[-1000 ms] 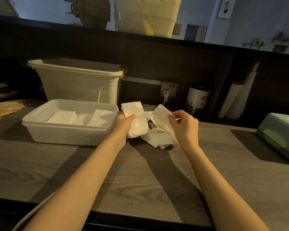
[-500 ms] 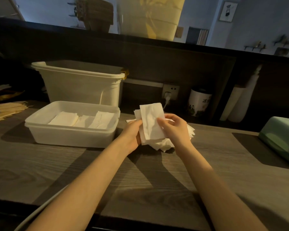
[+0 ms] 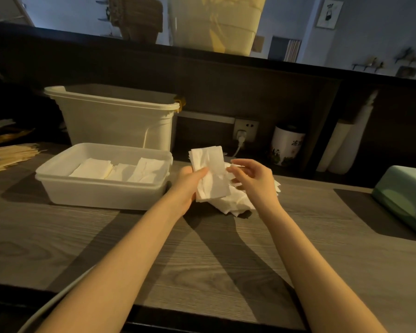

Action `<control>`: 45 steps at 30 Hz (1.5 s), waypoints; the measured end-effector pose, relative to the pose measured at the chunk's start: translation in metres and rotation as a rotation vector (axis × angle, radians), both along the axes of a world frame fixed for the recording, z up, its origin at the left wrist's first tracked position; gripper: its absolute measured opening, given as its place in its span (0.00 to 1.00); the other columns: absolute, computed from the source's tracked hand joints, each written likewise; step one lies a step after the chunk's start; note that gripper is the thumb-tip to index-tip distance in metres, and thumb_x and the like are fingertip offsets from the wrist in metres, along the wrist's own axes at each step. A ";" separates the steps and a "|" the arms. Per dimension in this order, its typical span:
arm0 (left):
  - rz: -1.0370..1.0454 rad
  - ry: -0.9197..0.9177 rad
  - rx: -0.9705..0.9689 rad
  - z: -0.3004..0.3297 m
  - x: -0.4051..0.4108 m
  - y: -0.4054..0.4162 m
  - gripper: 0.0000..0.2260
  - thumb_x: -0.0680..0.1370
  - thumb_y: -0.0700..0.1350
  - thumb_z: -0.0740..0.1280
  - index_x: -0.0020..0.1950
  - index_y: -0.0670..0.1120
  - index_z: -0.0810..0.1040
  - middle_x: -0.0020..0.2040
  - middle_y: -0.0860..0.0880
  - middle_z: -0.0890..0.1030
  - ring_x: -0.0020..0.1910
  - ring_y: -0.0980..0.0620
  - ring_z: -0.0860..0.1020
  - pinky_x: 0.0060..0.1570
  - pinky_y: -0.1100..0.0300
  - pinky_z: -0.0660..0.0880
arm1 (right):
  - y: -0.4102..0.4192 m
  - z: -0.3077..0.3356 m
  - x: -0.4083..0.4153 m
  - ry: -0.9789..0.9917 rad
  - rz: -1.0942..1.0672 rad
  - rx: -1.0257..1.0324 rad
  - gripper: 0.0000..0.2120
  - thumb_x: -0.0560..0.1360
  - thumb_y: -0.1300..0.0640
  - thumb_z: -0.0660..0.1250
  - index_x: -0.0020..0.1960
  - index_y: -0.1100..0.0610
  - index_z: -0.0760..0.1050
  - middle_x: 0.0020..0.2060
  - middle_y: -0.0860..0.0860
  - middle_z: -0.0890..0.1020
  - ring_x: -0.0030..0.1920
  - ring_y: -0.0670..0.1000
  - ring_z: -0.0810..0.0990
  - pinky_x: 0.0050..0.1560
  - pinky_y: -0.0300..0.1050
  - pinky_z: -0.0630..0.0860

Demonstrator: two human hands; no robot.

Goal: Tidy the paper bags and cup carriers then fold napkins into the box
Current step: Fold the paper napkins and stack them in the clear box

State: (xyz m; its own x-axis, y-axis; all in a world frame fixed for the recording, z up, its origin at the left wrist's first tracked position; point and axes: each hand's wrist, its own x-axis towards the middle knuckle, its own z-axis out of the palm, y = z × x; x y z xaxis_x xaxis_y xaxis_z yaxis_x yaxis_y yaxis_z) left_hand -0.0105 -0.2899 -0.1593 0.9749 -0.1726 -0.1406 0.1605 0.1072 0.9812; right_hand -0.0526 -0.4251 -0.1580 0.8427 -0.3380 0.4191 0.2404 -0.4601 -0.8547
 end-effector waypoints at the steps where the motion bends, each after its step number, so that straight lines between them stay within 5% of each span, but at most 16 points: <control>1: 0.018 -0.013 -0.003 0.001 0.002 0.002 0.17 0.79 0.45 0.62 0.68 0.44 0.67 0.60 0.44 0.76 0.56 0.45 0.77 0.55 0.46 0.76 | -0.006 0.002 0.000 -0.010 -0.022 -0.076 0.11 0.76 0.56 0.67 0.57 0.55 0.77 0.47 0.47 0.81 0.44 0.42 0.80 0.42 0.34 0.78; 6: 0.094 -0.078 -0.009 0.004 0.007 0.011 0.17 0.80 0.44 0.61 0.69 0.45 0.67 0.60 0.45 0.75 0.52 0.48 0.76 0.52 0.49 0.77 | -0.028 0.004 -0.005 0.244 0.062 -0.546 0.12 0.74 0.55 0.69 0.58 0.51 0.78 0.53 0.45 0.79 0.46 0.40 0.75 0.42 0.31 0.69; 10: 0.101 -0.101 -0.006 0.003 0.007 0.013 0.17 0.80 0.44 0.60 0.69 0.44 0.67 0.62 0.44 0.75 0.51 0.49 0.75 0.50 0.52 0.76 | -0.028 -0.001 -0.008 0.408 0.218 -0.749 0.20 0.70 0.52 0.74 0.61 0.49 0.77 0.62 0.47 0.74 0.60 0.47 0.70 0.57 0.40 0.68; 15: 0.105 -0.106 0.008 0.003 0.005 0.012 0.17 0.80 0.44 0.60 0.69 0.44 0.67 0.61 0.45 0.75 0.50 0.50 0.75 0.46 0.54 0.76 | -0.030 -0.007 -0.005 0.429 0.249 -0.822 0.19 0.70 0.53 0.73 0.60 0.46 0.76 0.64 0.48 0.70 0.65 0.49 0.66 0.66 0.48 0.66; 24: 0.120 -0.109 0.035 0.004 0.003 0.012 0.17 0.80 0.44 0.60 0.68 0.45 0.67 0.61 0.46 0.75 0.51 0.49 0.75 0.44 0.55 0.77 | -0.020 -0.013 -0.002 0.280 0.157 -0.813 0.07 0.73 0.51 0.69 0.50 0.51 0.81 0.56 0.47 0.77 0.58 0.48 0.72 0.58 0.44 0.72; 30: 0.132 -0.132 0.082 0.005 0.000 0.011 0.17 0.80 0.45 0.60 0.69 0.45 0.66 0.62 0.45 0.74 0.58 0.46 0.75 0.47 0.56 0.75 | -0.023 -0.005 -0.004 0.085 0.015 -0.580 0.09 0.76 0.55 0.66 0.55 0.56 0.78 0.49 0.48 0.81 0.49 0.44 0.77 0.48 0.33 0.71; 35: 0.146 -0.145 0.081 0.005 0.000 0.011 0.17 0.80 0.45 0.60 0.69 0.45 0.67 0.60 0.45 0.75 0.51 0.50 0.74 0.44 0.58 0.74 | -0.023 0.009 -0.007 -0.089 -0.091 -0.292 0.08 0.77 0.57 0.66 0.54 0.57 0.78 0.43 0.43 0.78 0.41 0.36 0.74 0.39 0.23 0.69; 39: 0.162 -0.149 0.096 0.004 0.000 0.010 0.16 0.81 0.45 0.59 0.68 0.45 0.67 0.55 0.48 0.74 0.50 0.51 0.73 0.46 0.56 0.74 | -0.021 0.014 -0.010 -0.088 -0.063 -0.022 0.07 0.77 0.55 0.65 0.52 0.56 0.78 0.40 0.43 0.78 0.41 0.40 0.75 0.41 0.30 0.72; 42: 0.143 -0.149 0.106 0.004 0.000 0.009 0.16 0.81 0.46 0.59 0.69 0.45 0.67 0.59 0.47 0.74 0.51 0.50 0.73 0.49 0.55 0.73 | -0.020 0.019 -0.014 -0.018 -0.024 0.236 0.04 0.77 0.53 0.65 0.46 0.51 0.78 0.42 0.47 0.80 0.45 0.48 0.79 0.46 0.45 0.79; 45: 0.102 -0.087 0.077 0.006 -0.002 0.008 0.16 0.81 0.48 0.58 0.68 0.46 0.67 0.57 0.46 0.74 0.54 0.47 0.74 0.54 0.51 0.74 | -0.021 0.024 -0.017 0.095 0.082 0.502 0.04 0.78 0.53 0.64 0.47 0.50 0.78 0.44 0.50 0.80 0.44 0.50 0.80 0.42 0.45 0.79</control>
State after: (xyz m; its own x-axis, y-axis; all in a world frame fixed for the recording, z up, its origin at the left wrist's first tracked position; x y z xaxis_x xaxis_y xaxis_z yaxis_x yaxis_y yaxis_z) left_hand -0.0128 -0.2824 -0.1536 0.9959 -0.0642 -0.0637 0.0665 0.0429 0.9969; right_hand -0.0692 -0.4456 -0.1340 0.9013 -0.4089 0.1428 0.1694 0.0296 -0.9851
